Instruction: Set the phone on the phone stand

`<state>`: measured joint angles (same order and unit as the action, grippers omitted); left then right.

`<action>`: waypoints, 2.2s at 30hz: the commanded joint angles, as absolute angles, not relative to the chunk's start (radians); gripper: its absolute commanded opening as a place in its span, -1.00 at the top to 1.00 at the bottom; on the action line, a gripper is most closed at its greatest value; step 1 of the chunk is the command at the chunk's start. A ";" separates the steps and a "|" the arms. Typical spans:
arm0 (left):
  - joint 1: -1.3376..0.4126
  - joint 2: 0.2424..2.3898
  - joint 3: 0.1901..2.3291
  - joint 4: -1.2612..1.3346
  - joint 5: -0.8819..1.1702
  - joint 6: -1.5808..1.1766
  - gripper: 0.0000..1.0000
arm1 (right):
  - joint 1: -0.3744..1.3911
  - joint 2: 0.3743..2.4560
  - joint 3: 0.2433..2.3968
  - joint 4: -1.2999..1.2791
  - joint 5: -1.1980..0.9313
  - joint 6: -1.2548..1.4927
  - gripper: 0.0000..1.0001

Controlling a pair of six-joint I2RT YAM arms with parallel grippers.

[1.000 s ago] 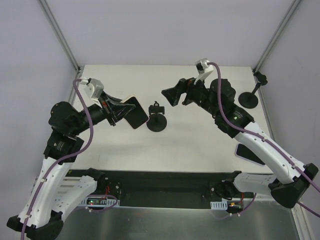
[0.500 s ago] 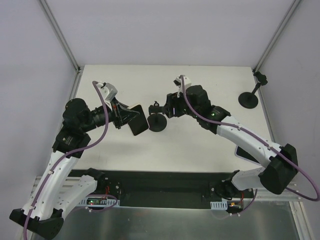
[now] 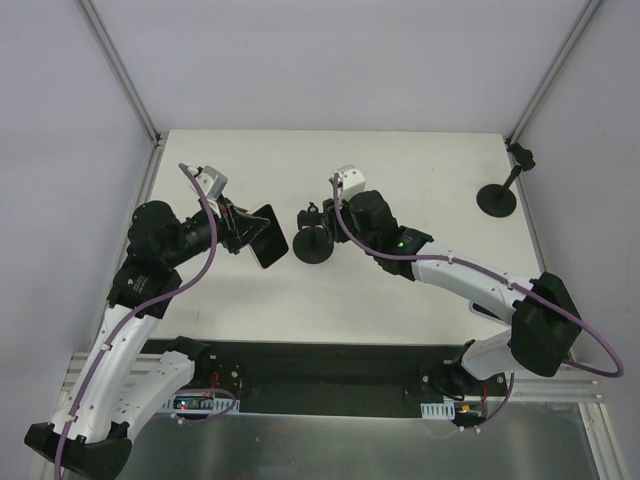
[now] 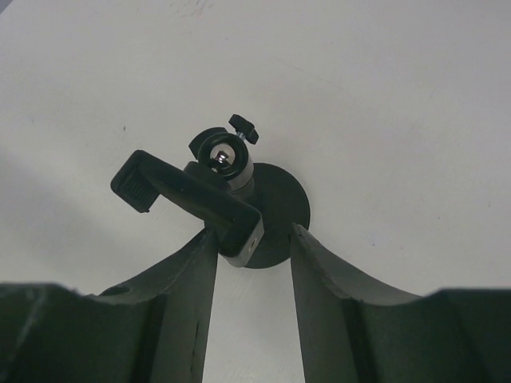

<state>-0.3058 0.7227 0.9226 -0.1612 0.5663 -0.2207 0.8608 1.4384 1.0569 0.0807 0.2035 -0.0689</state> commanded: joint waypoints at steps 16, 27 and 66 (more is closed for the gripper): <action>-0.213 0.865 0.838 0.316 1.027 -0.415 1.00 | 0.877 1.402 1.003 0.206 0.172 -0.250 0.99; -0.465 1.008 0.850 0.508 1.182 -0.214 1.00 | 0.769 1.354 0.930 0.262 -0.258 -0.310 0.99; -0.420 1.453 1.115 0.391 1.370 0.215 1.00 | 0.726 1.427 0.982 0.255 -0.477 -0.279 0.99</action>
